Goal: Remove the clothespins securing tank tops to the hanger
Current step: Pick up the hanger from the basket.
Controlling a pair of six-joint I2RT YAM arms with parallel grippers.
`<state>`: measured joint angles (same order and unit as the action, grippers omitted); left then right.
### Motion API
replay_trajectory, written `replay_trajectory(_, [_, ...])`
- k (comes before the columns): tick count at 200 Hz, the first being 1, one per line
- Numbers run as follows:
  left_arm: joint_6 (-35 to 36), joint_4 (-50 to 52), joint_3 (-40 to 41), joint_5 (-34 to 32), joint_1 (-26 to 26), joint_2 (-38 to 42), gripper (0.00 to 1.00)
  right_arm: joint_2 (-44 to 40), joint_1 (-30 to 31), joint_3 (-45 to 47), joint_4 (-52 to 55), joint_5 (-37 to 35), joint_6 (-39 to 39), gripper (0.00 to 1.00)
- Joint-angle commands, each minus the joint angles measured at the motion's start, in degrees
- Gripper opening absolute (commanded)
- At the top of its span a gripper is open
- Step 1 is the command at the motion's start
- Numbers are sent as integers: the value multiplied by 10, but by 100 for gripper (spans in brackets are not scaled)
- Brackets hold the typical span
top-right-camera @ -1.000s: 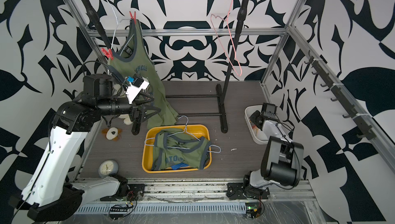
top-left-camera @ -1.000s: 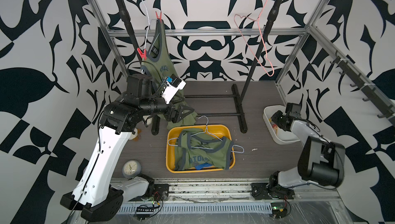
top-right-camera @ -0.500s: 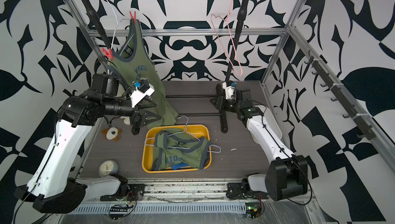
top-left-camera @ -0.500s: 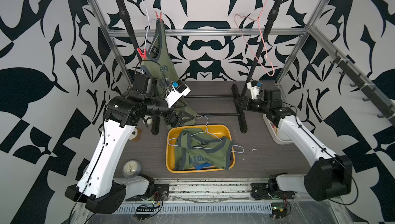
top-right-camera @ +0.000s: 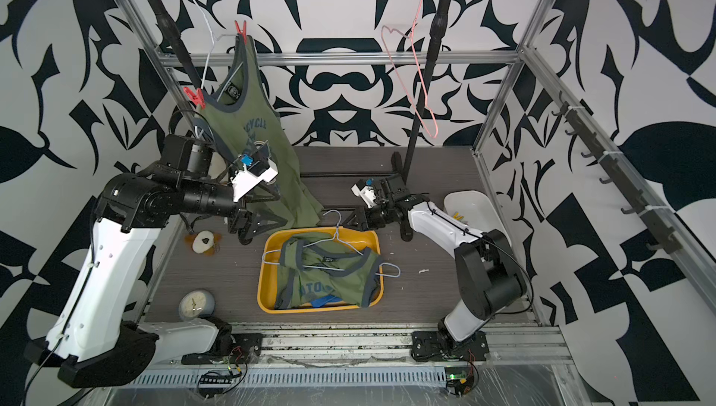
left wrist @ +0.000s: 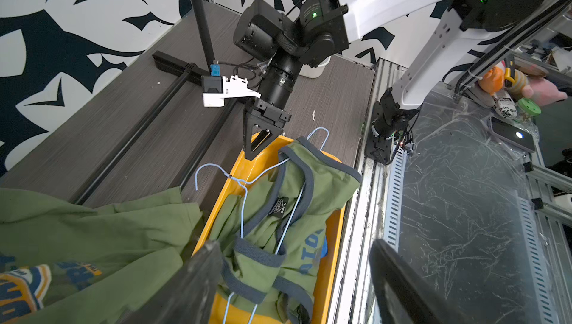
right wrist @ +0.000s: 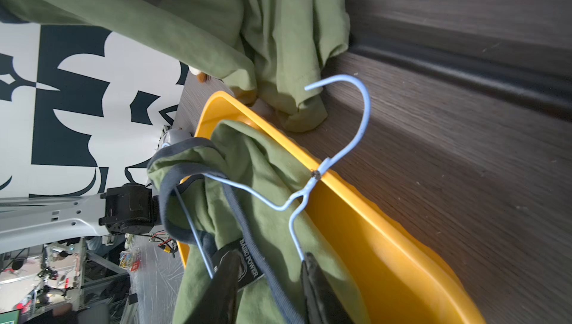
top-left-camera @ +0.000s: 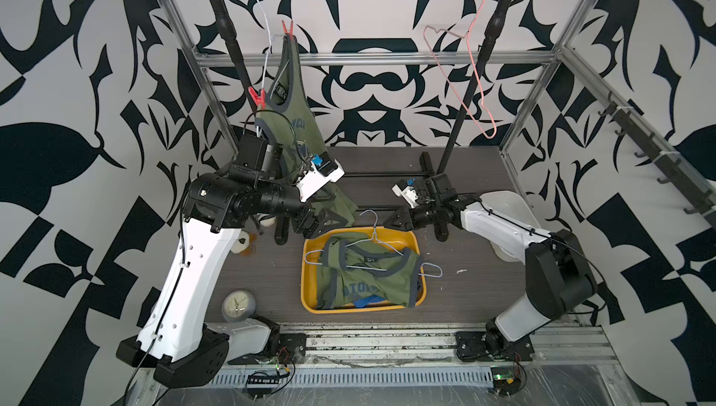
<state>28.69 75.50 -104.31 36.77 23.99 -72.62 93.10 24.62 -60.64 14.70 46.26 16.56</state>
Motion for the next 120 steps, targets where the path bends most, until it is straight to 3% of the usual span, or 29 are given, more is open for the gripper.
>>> replay_trajectory(1, [11,12,11,4,-3,3,80,18,9,-1,-40,9,8,36])
replay_trajectory(120, [15,7,47,1,-3,22,80,75,42,-8,-59,37,-5,35])
